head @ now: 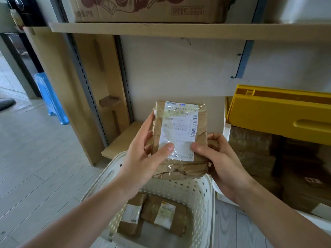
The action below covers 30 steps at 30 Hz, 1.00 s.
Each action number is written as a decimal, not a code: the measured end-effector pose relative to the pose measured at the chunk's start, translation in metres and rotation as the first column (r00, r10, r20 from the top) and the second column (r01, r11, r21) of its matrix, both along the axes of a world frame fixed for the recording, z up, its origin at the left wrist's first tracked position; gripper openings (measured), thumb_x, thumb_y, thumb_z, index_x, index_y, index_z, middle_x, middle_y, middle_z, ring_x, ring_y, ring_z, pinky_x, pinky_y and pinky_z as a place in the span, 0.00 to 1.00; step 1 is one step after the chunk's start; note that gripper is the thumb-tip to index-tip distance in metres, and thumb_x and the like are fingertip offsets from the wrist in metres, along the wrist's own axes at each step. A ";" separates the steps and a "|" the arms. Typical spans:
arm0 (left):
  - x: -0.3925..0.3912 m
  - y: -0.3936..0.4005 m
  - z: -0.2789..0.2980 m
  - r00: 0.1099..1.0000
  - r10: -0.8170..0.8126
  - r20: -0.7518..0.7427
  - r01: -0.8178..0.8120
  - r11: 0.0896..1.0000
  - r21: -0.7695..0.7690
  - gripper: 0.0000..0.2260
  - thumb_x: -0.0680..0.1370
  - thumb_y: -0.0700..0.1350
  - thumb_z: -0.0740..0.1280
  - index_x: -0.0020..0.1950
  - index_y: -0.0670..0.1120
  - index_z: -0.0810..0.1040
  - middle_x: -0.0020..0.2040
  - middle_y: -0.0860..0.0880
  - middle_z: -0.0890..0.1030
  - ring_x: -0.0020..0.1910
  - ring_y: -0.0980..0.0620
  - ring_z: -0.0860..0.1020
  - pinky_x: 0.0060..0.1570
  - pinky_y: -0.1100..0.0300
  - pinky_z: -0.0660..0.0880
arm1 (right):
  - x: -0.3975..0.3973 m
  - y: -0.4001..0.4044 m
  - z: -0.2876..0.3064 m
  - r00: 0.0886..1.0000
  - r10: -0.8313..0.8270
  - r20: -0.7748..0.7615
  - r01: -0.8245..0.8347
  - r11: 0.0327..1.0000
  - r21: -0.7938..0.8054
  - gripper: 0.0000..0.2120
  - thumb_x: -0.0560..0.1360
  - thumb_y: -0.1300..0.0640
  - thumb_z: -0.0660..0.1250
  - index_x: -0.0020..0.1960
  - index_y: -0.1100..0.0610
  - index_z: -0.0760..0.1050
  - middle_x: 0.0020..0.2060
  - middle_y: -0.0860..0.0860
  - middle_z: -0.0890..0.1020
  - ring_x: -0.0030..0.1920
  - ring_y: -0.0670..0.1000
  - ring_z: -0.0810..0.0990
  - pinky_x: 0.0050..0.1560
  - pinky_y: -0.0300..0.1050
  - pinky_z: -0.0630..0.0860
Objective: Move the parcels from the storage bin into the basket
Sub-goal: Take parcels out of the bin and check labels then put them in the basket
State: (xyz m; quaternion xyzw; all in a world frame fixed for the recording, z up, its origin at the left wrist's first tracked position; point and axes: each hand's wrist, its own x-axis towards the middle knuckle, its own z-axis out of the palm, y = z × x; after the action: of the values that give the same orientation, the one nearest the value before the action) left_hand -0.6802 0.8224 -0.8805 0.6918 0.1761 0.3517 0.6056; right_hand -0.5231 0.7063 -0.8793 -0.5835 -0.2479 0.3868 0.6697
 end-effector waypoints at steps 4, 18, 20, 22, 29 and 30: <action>0.000 0.003 -0.007 1.000 -0.009 -0.004 0.009 1.000 0.023 0.37 0.74 0.44 0.75 0.78 0.61 0.61 0.66 0.52 0.81 0.64 0.49 0.80 0.57 0.50 0.81 | 0.001 0.002 -0.002 0.996 -0.022 0.092 0.020 1.000 0.017 0.23 0.72 0.57 0.76 0.63 0.49 0.71 0.50 0.52 0.87 0.50 0.50 0.87 0.45 0.44 0.82; 0.003 0.004 -0.009 0.999 0.019 0.036 -0.014 0.991 -0.130 0.25 0.73 0.48 0.69 0.68 0.60 0.68 0.57 0.51 0.84 0.56 0.46 0.83 0.53 0.48 0.83 | 0.004 0.002 -0.005 0.976 -0.045 0.211 0.035 0.998 0.049 0.32 0.61 0.48 0.77 0.63 0.48 0.71 0.51 0.51 0.86 0.50 0.50 0.87 0.49 0.47 0.84; 0.003 0.005 -0.011 0.999 0.024 0.031 -0.019 0.988 -0.152 0.24 0.73 0.49 0.69 0.68 0.60 0.69 0.57 0.50 0.84 0.56 0.47 0.84 0.51 0.52 0.83 | 0.005 0.003 -0.006 0.974 -0.044 0.224 0.036 0.999 0.039 0.32 0.61 0.47 0.77 0.63 0.48 0.71 0.50 0.51 0.87 0.51 0.50 0.86 0.50 0.47 0.84; 0.002 0.006 -0.012 0.999 0.028 0.024 -0.024 0.986 -0.165 0.23 0.75 0.51 0.70 0.68 0.59 0.69 0.60 0.47 0.82 0.56 0.48 0.84 0.49 0.55 0.82 | 0.007 0.003 -0.009 0.973 -0.037 0.227 0.033 0.999 0.022 0.32 0.61 0.46 0.77 0.63 0.47 0.71 0.50 0.51 0.87 0.51 0.50 0.86 0.50 0.47 0.84; -0.004 0.012 -0.018 1.000 0.018 -0.022 -0.022 0.982 -0.190 0.24 0.71 0.52 0.69 0.67 0.60 0.70 0.61 0.44 0.82 0.55 0.50 0.84 0.46 0.59 0.82 | 0.008 0.008 -0.017 0.969 0.002 0.246 0.012 0.998 -0.056 0.34 0.61 0.43 0.77 0.64 0.47 0.70 0.51 0.52 0.86 0.51 0.50 0.87 0.51 0.48 0.84; -0.005 0.013 -0.019 0.999 0.023 -0.024 -0.027 0.981 -0.192 0.24 0.71 0.52 0.69 0.67 0.60 0.70 0.61 0.44 0.82 0.54 0.49 0.84 0.46 0.59 0.82 | 0.007 0.009 -0.017 0.968 0.007 0.250 0.009 0.998 -0.064 0.35 0.61 0.43 0.77 0.65 0.47 0.70 0.52 0.53 0.86 0.50 0.49 0.87 0.51 0.47 0.84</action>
State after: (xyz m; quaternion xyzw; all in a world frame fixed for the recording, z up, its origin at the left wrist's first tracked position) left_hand -0.6848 0.8355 -0.8991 0.6314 0.2245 0.3331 0.6633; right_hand -0.5157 0.7156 -0.8962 -0.6492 -0.3175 0.3176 0.6140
